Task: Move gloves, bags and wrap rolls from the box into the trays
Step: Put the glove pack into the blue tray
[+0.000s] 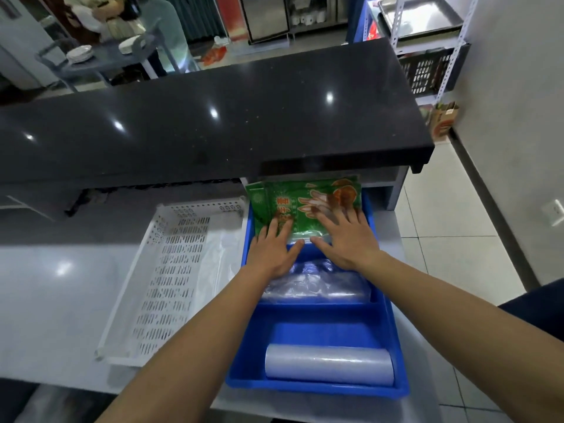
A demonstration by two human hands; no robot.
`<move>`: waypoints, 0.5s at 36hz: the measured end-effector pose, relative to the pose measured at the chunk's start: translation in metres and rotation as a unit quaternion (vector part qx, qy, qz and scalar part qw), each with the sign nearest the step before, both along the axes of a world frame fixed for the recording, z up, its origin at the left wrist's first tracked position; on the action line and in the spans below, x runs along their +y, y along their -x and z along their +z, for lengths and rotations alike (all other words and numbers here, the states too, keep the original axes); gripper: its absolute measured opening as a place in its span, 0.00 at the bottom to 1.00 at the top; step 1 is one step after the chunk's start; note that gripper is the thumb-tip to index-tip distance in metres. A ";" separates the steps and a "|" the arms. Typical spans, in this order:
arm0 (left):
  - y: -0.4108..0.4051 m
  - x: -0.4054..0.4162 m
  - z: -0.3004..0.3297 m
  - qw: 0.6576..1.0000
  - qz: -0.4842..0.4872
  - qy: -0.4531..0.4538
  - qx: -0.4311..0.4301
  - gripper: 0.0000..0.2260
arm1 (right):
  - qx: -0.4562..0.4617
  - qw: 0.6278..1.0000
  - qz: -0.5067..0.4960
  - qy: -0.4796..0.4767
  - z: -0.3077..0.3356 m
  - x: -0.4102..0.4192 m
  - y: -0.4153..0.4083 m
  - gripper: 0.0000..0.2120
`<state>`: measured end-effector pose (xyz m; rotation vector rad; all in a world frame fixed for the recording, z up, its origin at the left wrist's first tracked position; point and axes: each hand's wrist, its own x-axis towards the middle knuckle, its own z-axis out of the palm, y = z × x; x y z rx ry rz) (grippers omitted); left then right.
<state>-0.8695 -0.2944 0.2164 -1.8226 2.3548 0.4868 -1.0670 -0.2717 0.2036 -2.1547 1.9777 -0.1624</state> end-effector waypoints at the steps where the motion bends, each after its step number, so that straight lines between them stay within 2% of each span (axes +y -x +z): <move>1: 0.000 0.000 0.000 1.000 0.000 0.000 -0.001 0.32 | 0.000 1.000 0.000 0.002 -0.001 0.000 0.000 0.36; 8: -0.006 0.011 0.007 1.000 -0.004 -0.002 0.019 0.32 | 0.000 1.000 -0.020 0.017 0.001 0.003 -0.003 0.31; 13: -0.027 0.054 0.028 0.994 0.004 0.012 0.107 0.32 | -0.042 0.999 -0.020 0.025 0.015 0.030 -0.021 0.33; 18: -0.084 0.124 0.054 0.978 0.042 0.056 0.198 0.32 | -0.083 0.996 0.000 0.013 0.053 0.076 -0.078 0.33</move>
